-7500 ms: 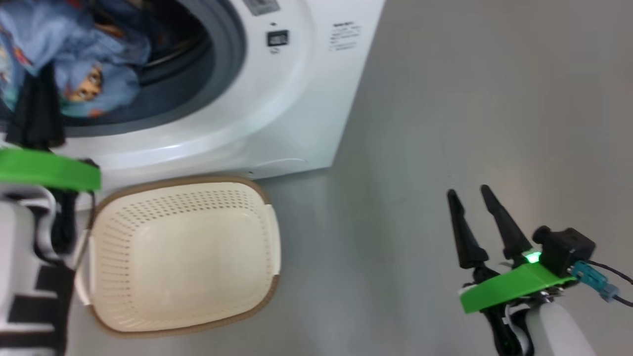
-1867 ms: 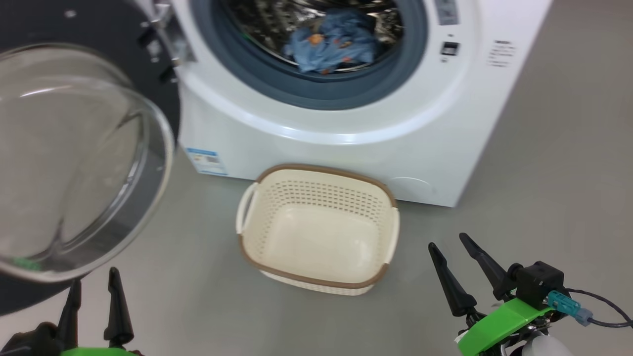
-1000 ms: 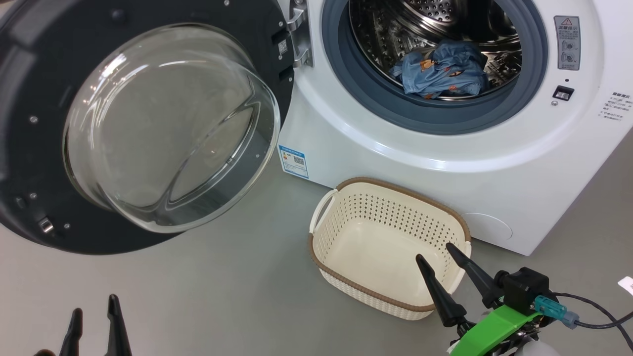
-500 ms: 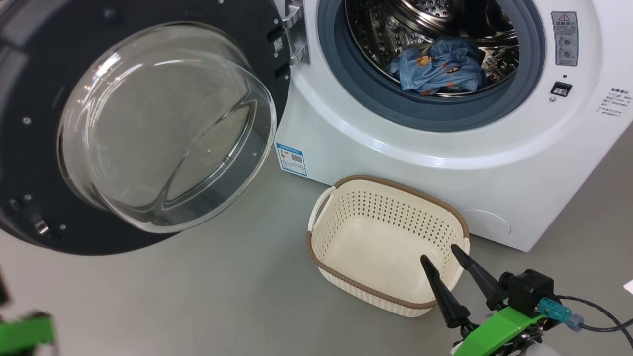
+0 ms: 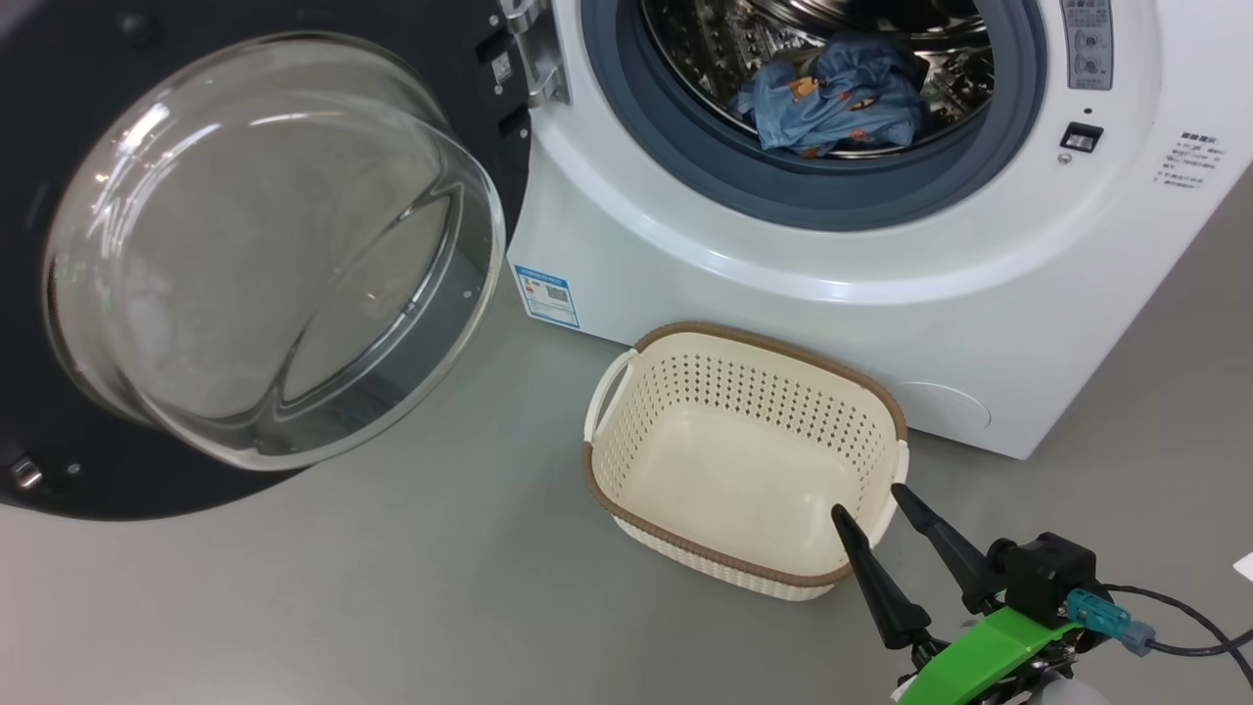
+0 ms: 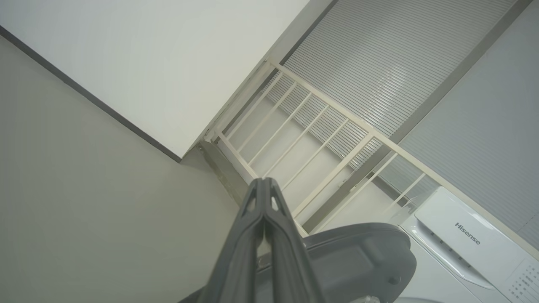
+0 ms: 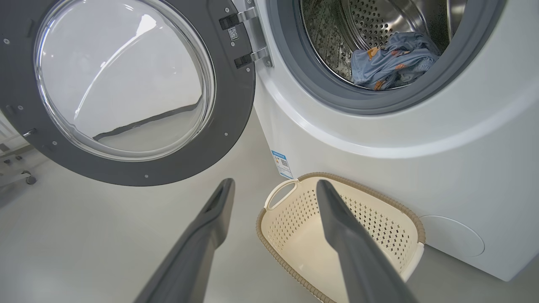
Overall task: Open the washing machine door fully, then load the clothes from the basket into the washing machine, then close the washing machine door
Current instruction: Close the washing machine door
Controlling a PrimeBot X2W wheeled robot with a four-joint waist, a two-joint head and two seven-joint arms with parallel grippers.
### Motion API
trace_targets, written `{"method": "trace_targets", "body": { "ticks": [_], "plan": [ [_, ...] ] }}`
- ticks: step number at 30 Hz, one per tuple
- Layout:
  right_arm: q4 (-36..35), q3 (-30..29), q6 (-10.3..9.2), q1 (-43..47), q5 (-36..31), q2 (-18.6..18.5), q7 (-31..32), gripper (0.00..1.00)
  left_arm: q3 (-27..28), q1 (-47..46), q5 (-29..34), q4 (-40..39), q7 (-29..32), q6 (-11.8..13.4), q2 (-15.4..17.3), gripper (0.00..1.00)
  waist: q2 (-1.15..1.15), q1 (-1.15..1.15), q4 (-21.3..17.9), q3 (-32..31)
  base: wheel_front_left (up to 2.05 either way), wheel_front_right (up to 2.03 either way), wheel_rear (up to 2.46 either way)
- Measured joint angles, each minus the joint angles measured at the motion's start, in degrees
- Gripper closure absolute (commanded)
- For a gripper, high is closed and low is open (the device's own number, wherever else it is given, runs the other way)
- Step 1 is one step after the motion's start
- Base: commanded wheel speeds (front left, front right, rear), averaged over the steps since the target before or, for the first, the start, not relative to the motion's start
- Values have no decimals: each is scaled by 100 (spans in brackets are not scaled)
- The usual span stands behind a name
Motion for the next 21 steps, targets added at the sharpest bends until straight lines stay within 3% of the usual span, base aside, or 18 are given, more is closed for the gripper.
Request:
{"method": "trace_targets", "body": {
  "ticks": [6,10,13,21],
  "plan": [
    [-16,27,0,-24,-15,-64,0,0,67,-501,-1283,1274,1233,4,527,100,0,0,-109,136,0,0,0],
    [-24,56,0,-123,-57,-129,0,0,110,-708,-1959,1788,2107,5,586,100,0,0,-178,239,0,0,0],
    [-43,65,0,-139,-57,-203,0,0,229,-793,-2232,1978,2547,5,626,100,0,0,-221,311,0,0,0],
    [-73,135,0,-187,-102,-287,0,0,74,-815,-2227,2217,3067,5,731,100,0,0,-292,536,0,0,0]
  ]
}}
